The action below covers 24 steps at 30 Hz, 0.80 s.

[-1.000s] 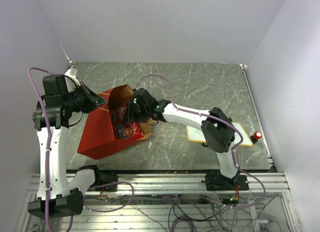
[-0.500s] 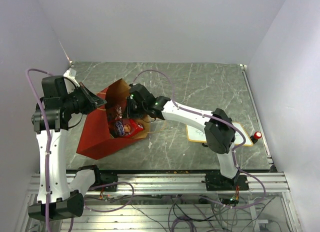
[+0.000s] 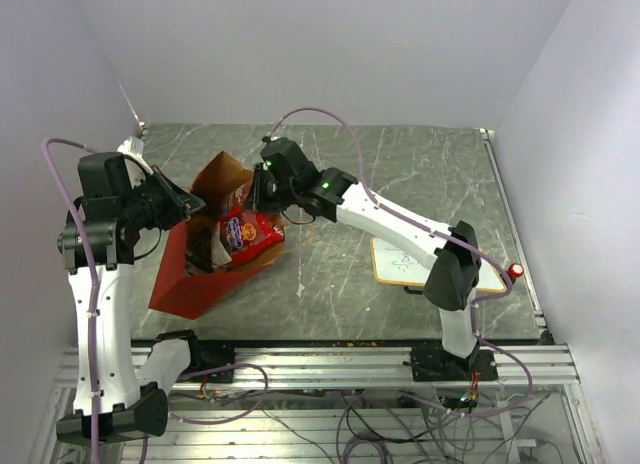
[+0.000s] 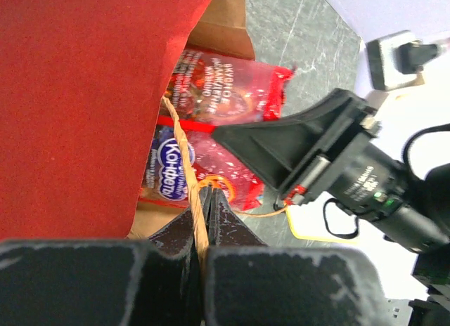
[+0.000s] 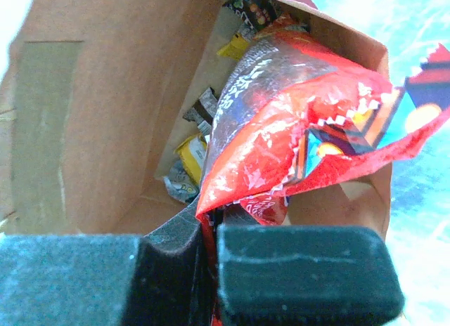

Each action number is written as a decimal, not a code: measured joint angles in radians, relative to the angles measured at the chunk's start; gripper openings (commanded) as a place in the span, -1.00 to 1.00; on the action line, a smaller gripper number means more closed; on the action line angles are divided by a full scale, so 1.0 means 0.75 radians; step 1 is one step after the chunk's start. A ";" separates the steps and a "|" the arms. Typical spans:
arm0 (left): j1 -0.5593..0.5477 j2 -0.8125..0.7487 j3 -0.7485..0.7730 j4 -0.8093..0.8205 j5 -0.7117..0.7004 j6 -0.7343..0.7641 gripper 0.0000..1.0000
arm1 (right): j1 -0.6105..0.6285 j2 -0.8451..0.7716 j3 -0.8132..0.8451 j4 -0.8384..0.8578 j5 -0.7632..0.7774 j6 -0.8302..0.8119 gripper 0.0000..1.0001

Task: Take the snacks out of the paper bag
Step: Take out the snack from the paper bag.

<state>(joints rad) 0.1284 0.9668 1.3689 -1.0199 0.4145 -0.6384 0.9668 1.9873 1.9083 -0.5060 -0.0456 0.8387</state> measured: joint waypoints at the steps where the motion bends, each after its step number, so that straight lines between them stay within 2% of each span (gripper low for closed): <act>1: 0.000 -0.008 -0.009 0.001 -0.001 -0.003 -0.86 | -0.002 -0.017 0.000 -0.014 0.003 -0.002 -1.00; 5: 0.000 -0.028 -0.039 -0.001 -0.002 -0.009 -0.86 | -0.005 -0.066 0.046 -0.081 0.018 -0.027 -1.00; 15: 0.000 -0.030 -0.103 0.009 -0.001 -0.025 -0.86 | -0.004 -0.103 0.327 -0.157 0.020 -0.109 -1.00; 24: 0.000 -0.013 -0.109 0.044 0.000 -0.043 -0.86 | -0.005 -0.288 0.343 -0.213 0.119 -0.263 -1.00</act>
<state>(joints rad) 0.1284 0.9573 1.2873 -0.9867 0.4145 -0.6704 0.9634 1.7710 2.1654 -0.6655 0.0437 0.6415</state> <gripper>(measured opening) 0.075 0.007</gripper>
